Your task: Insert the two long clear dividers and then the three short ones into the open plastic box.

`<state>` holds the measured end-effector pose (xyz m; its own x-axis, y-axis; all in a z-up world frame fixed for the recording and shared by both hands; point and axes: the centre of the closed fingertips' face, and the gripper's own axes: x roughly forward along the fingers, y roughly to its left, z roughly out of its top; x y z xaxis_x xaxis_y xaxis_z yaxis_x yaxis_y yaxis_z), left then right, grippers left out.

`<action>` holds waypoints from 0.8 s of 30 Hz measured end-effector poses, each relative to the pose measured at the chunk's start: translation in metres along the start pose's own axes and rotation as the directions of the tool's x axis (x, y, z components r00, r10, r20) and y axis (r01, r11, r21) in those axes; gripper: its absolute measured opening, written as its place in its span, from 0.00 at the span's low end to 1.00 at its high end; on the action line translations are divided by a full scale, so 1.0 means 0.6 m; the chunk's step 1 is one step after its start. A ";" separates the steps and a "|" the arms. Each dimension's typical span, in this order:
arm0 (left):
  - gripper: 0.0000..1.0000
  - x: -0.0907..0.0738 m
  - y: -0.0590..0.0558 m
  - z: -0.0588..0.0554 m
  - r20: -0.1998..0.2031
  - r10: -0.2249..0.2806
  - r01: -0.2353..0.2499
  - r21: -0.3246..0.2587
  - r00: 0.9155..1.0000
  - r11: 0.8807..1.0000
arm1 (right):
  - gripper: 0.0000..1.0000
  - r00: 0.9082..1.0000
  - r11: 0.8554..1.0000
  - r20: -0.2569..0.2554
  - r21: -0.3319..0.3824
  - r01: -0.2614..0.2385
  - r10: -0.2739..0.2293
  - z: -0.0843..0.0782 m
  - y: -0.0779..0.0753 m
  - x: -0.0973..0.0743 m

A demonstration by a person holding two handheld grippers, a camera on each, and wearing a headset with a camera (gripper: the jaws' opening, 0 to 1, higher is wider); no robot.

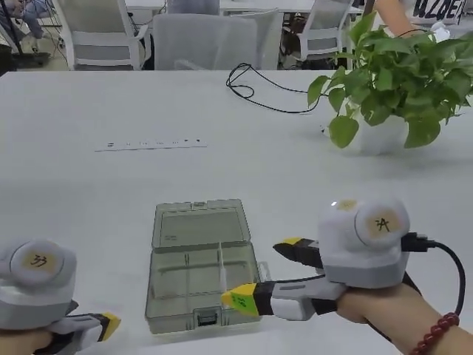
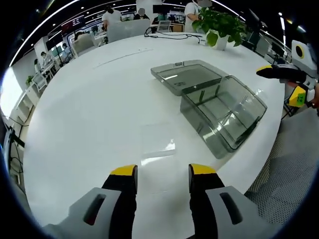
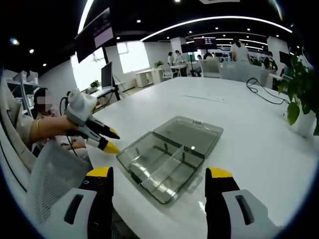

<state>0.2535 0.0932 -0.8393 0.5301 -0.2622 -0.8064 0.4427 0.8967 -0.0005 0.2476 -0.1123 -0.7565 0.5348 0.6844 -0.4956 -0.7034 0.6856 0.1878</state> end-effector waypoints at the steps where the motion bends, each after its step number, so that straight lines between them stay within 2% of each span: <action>1: 0.40 -0.003 -0.003 -0.001 -0.006 0.000 0.000 0.000 1.000 1.000 | 0.76 1.000 1.000 0.001 0.001 0.001 -0.001 0.000 0.000 0.000; 10: 0.36 0.003 -0.009 -0.014 -0.040 -0.005 0.004 -0.036 0.999 0.999 | 0.74 1.000 1.000 -0.004 0.012 0.001 -0.001 -0.001 -0.005 0.006; 14: 0.35 0.003 -0.009 -0.011 -0.039 -0.001 0.000 -0.030 0.999 1.000 | 0.74 1.000 1.000 -0.008 0.017 -0.001 0.001 -0.004 -0.005 0.007; 19: 0.33 0.005 -0.006 -0.012 -0.059 0.011 -0.012 -0.014 0.998 1.000 | 0.73 1.000 1.000 -0.012 0.021 -0.004 0.004 -0.007 -0.003 0.010; 24: 0.33 0.005 -0.004 -0.012 -0.077 0.015 -0.016 -0.024 0.997 1.000 | 0.73 1.000 1.000 -0.014 0.023 -0.005 0.006 -0.007 -0.002 0.011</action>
<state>0.2489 0.0925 -0.8460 0.4793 -0.2210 -0.8494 0.4161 0.9093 -0.0018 0.2498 -0.1094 -0.7635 0.5242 0.6847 -0.5064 -0.6953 0.6874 0.2098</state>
